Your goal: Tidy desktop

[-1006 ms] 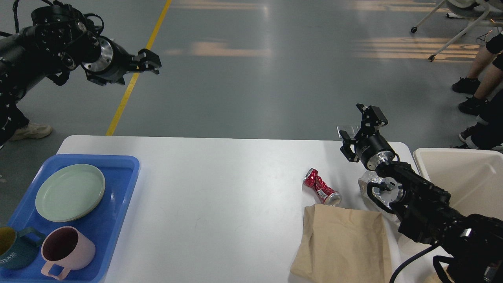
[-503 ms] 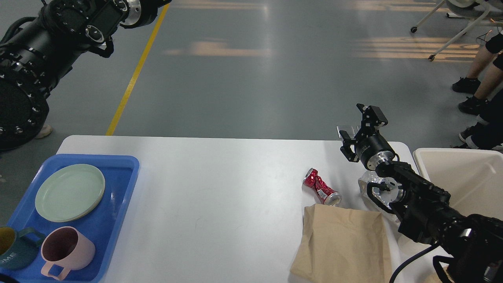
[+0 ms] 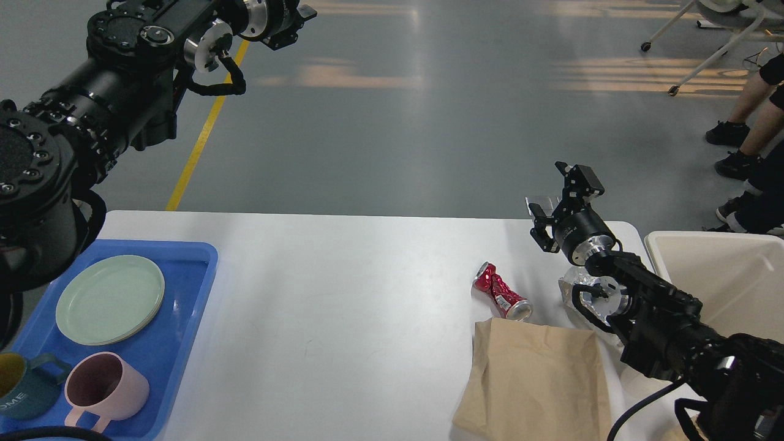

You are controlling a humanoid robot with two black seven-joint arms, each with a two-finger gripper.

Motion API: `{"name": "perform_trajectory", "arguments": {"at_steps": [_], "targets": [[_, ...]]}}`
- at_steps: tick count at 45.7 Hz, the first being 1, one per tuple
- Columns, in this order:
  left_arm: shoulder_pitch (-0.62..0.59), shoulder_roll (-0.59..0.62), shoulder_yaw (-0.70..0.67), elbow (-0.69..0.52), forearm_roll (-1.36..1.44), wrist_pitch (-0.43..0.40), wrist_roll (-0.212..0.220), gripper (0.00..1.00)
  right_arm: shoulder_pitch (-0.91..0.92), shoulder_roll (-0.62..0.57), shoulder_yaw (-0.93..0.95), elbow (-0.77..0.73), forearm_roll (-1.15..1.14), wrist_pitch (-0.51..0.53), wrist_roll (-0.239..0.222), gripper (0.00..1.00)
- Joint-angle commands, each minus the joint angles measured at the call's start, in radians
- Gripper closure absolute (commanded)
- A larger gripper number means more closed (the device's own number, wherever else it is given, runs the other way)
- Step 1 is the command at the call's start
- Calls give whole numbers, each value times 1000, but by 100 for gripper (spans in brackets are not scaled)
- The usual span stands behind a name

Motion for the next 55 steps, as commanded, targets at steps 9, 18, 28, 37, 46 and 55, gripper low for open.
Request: {"name": "perform_trajectory", "arguments": {"at_steps": [9, 18, 28, 37, 46, 55], "targets": [[40, -10, -180, -2, -12, 51, -1, 4, 0, 0, 0, -1, 0, 0, 0, 0], [95, -49, -418, -2, -7, 52, -1, 4, 0, 0, 0, 0, 0, 0, 0, 0], [188, -90, -556, -2, -11, 61, -1, 4, 0, 0, 0, 0, 0, 0, 0, 0], [296, -93, -629, -2, -9, 61, -1, 4, 0, 0, 0, 0, 0, 0, 0, 0], [414, -69, -672, -2, -11, 61, -1, 4, 0, 0, 0, -1, 0, 0, 0, 0], [497, -58, -685, -2, -11, 61, -1, 4, 0, 0, 0, 0, 0, 0, 0, 0]]}}
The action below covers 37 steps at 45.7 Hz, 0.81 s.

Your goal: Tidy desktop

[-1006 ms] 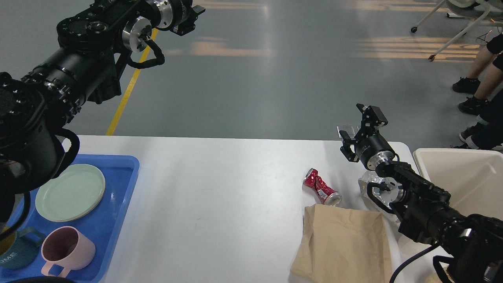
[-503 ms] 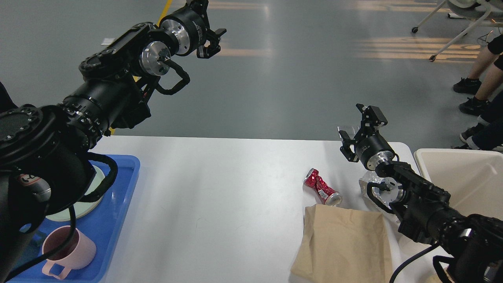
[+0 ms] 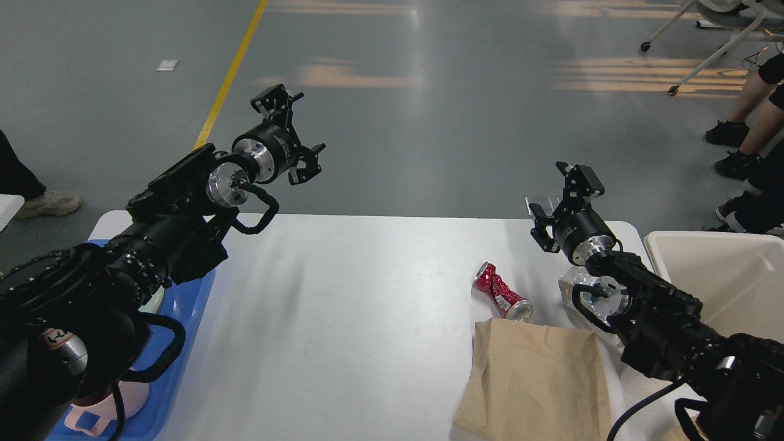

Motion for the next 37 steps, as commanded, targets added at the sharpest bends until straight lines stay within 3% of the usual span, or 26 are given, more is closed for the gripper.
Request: {"name": "perform_trajectory", "arguments": {"at_steps": [1, 13, 21, 25, 37], "targets": [[64, 3, -10, 0, 0, 0, 0, 4, 0, 0, 0, 1, 0, 0, 0, 0], [174, 23, -21, 0, 0, 0, 1, 4, 0, 0, 0, 1, 0, 0, 0, 0], [208, 32, -38, -3, -8, -11, -66, 4, 0, 0, 0, 1, 0, 0, 0, 0], [223, 34, -38, -6, -8, -26, -147, 4, 0, 0, 0, 1, 0, 0, 0, 0], [280, 34, -38, -6, -8, -51, -476, 4, 0, 0, 0, -1, 0, 0, 0, 0]]}}
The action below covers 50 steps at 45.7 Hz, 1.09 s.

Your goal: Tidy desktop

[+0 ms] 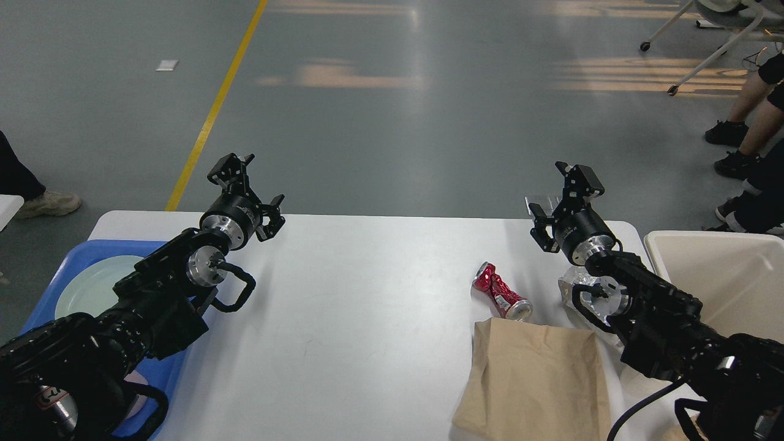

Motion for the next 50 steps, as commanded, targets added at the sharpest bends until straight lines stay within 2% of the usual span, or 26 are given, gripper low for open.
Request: {"name": "perform_trajectory", "arguments": {"at_steps": [1, 11, 21, 50], "targets": [[26, 0, 0, 0, 0, -7, -152, 4, 0, 0, 0, 0, 0, 0, 0, 0], [41, -2, 2, 0, 0, -8, -313, 4, 0, 0, 0, 0, 0, 0, 0, 0], [53, -6, 2, 0, 0, -8, -419, 4, 0, 0, 0, -1, 0, 0, 0, 0], [53, -6, 4, 0, 0, -8, -425, 4, 0, 0, 0, 0, 0, 0, 0, 0]]}}
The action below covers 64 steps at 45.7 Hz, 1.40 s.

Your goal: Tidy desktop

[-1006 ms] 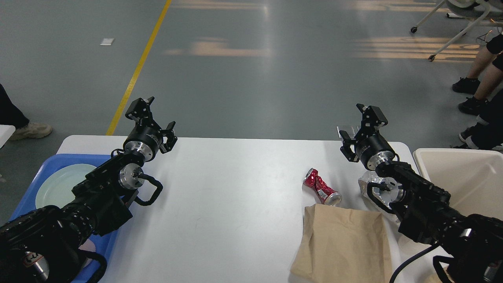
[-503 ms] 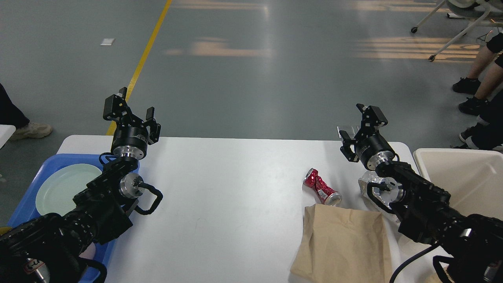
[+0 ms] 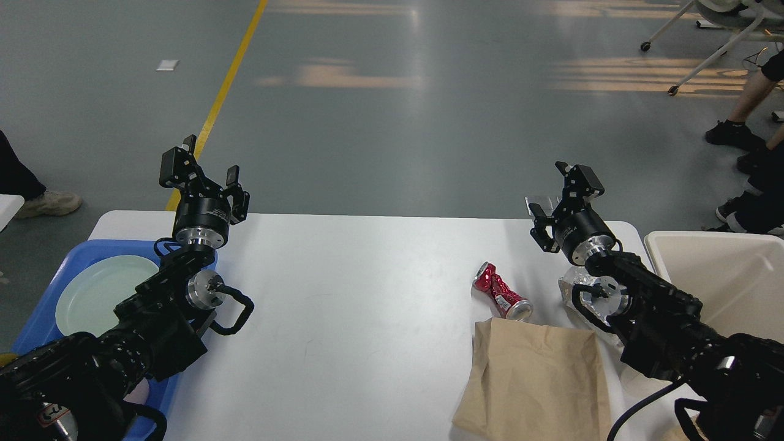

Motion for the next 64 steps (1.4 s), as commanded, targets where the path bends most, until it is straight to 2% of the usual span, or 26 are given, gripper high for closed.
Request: {"name": "perform_trajectory", "arguments": {"at_steps": [1, 50, 59, 64], "targets": [[0, 0, 0, 0, 0, 0, 0, 4, 0, 0, 0, 0, 0, 0, 0, 0], [0, 0, -1, 0, 0, 0, 0, 4, 3, 6, 20, -2, 5, -8, -8, 0], [0, 0, 1, 0, 0, 0, 0, 4, 29, -15, 198, 6, 106, 12, -14, 0], [0, 0, 1, 0, 0, 0, 0, 4, 67, -84, 271, 6, 121, 11, -14, 0]]}}
